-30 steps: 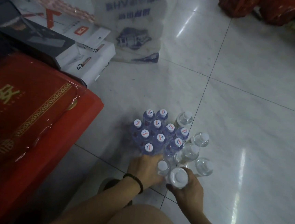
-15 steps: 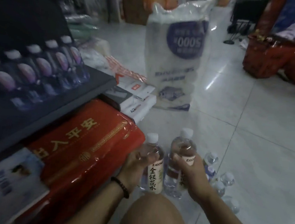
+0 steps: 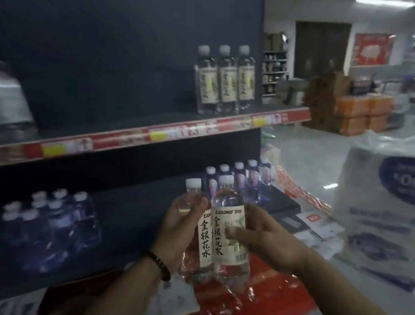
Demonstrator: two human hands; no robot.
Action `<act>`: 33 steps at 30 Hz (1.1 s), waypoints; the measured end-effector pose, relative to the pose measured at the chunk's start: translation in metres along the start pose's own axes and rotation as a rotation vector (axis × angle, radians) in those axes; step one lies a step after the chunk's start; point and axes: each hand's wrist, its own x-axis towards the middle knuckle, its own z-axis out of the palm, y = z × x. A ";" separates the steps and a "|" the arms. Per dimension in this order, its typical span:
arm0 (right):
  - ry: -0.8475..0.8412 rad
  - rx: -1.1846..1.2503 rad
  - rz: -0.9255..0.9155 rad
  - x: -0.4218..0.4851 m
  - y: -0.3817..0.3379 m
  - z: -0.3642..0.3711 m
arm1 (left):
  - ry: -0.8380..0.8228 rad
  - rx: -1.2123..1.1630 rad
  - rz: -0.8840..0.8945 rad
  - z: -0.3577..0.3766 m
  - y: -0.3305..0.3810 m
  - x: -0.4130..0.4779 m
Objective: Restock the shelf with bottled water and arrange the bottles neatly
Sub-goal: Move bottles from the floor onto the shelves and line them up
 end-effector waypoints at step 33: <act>0.186 -0.405 -0.551 0.315 -0.216 0.422 | 1.127 0.723 0.507 -0.386 0.253 0.058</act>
